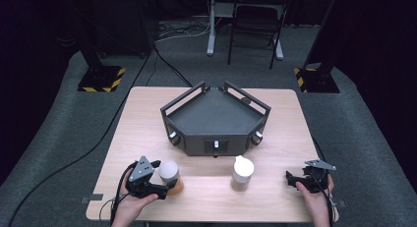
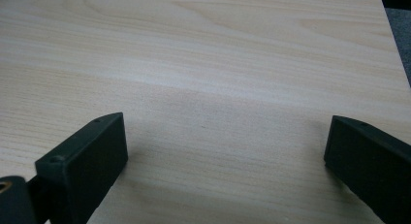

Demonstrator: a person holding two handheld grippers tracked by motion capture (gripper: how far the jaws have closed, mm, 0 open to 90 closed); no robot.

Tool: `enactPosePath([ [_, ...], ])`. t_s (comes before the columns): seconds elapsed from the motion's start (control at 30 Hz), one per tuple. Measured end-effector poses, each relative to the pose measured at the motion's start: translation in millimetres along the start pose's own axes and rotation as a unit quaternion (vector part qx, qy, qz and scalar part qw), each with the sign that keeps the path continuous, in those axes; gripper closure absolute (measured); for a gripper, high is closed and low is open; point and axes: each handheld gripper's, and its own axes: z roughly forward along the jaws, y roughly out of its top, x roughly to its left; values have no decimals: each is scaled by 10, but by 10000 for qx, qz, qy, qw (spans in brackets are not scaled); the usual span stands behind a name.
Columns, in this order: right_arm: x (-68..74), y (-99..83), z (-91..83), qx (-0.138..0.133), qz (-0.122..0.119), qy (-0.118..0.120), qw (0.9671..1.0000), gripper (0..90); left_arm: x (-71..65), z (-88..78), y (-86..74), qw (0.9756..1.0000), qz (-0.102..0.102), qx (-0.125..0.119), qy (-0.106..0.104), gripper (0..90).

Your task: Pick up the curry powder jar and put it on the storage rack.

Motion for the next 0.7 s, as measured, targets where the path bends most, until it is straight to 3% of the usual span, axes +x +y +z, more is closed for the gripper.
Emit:
enactPosePath([
  [0.43,0,0,0,0,0,1,10000,9,-117,121,-60,9997,-126,-141,134,147],
  [0.7,1,0,1,0,-2,-1,10000,8,-157,183,-72,9997,-111,-185,126,246],
])
